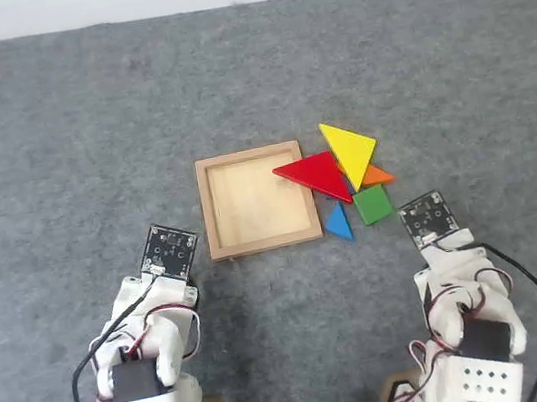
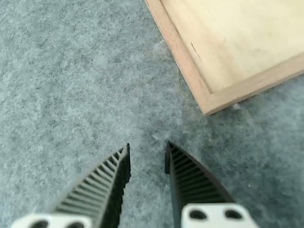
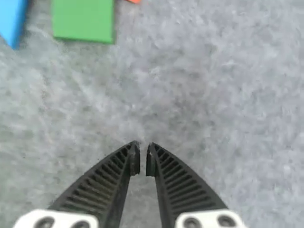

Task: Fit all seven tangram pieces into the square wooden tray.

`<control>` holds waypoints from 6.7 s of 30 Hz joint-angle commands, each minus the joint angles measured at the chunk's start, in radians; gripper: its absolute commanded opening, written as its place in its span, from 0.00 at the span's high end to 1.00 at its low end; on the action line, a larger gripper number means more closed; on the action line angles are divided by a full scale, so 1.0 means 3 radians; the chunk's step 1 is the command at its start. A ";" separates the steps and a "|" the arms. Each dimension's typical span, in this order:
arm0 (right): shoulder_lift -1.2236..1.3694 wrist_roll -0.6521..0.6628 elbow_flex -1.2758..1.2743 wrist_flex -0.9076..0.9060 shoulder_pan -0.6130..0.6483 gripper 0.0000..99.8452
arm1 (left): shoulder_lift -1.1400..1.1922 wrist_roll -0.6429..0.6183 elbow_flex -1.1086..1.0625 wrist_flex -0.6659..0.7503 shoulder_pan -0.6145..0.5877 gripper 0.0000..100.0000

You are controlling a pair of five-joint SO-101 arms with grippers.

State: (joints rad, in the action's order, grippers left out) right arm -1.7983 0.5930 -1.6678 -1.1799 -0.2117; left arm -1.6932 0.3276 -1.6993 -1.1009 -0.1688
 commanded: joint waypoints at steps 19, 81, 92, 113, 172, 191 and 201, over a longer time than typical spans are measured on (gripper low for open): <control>0.3526 -0.0552 0.2926 0.0146 0.1138 0.95 | -0.0056 -0.0031 0.0028 -0.0026 -0.0015 0.88; 0.6764 -0.1944 0.5232 0.0739 0.2524 0.87 | -0.0056 -0.0031 0.0028 -0.0026 -0.0015 0.88; 0.7367 -0.1851 0.5258 0.1046 0.2550 0.87 | -0.0056 -0.0031 0.0028 -0.0026 -0.0015 0.88; 0.7465 -0.1933 0.5698 0.0933 0.3174 0.87 | -0.0056 -0.0031 0.0028 -0.0026 -0.0015 0.88; 0.7664 -0.1959 0.6168 0.0540 0.1951 0.70 | -0.0056 -0.0031 0.0028 -0.0026 -0.0015 0.88; 0.7720 -0.2036 0.6137 0.0376 0.2140 0.87 | -0.0056 -0.0031 0.0028 -0.0026 -0.0015 0.88; 0.7311 -0.2025 0.6168 0.0217 0.2212 0.91 | -0.0056 -0.0031 0.0028 -0.0026 -0.0015 0.88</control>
State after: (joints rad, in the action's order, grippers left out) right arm 0.4803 -0.0054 0.1596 -1.0986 0.4127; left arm -1.6932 0.3276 -1.6993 -1.1009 -0.1688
